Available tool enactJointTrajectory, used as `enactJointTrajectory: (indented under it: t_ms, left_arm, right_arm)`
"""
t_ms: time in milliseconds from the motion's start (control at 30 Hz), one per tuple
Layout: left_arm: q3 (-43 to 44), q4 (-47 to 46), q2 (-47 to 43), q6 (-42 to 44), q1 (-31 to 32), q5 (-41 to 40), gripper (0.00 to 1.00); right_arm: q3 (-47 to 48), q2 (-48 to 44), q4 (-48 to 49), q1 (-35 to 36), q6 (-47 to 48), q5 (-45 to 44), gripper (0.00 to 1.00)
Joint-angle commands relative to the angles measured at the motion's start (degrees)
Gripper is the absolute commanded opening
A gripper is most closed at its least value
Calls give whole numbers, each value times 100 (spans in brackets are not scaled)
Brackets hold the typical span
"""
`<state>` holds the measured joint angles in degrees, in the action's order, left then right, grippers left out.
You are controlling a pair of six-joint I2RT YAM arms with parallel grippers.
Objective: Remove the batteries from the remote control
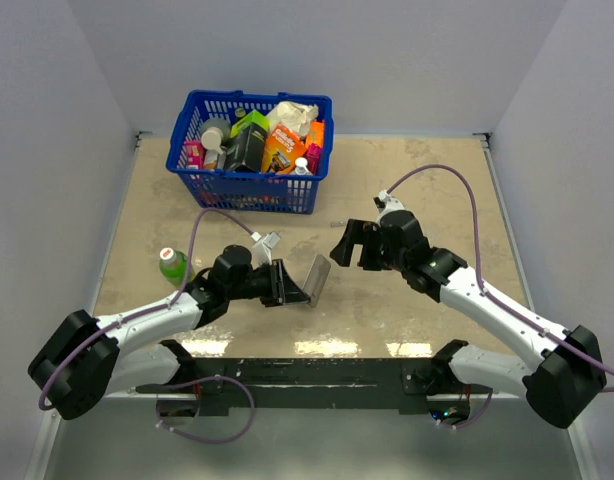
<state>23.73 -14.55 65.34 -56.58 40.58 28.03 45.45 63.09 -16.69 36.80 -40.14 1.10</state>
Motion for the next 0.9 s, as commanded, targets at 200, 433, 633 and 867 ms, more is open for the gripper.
enactJointTrajectory:
  t_ms: [200,433,633,867]
  left_arm:
    - [44,460,-206,-328,20,-78,0]
    - [53,830,-66,-477,12,-158,0]
    - [-114,699,-39,-767,12,-193,0]
    - [-386,532,-31,-1031,12,-96,0]
  right_arm:
    - [-1193,-841,2190,55,1421,1471,84]
    - [-1943,-1326,3075,617,1623,1262,81]
    - [-2321,-834,3864,1180,1421,962,77]
    - [-2769,-543,4692,1427,1658,910,69]
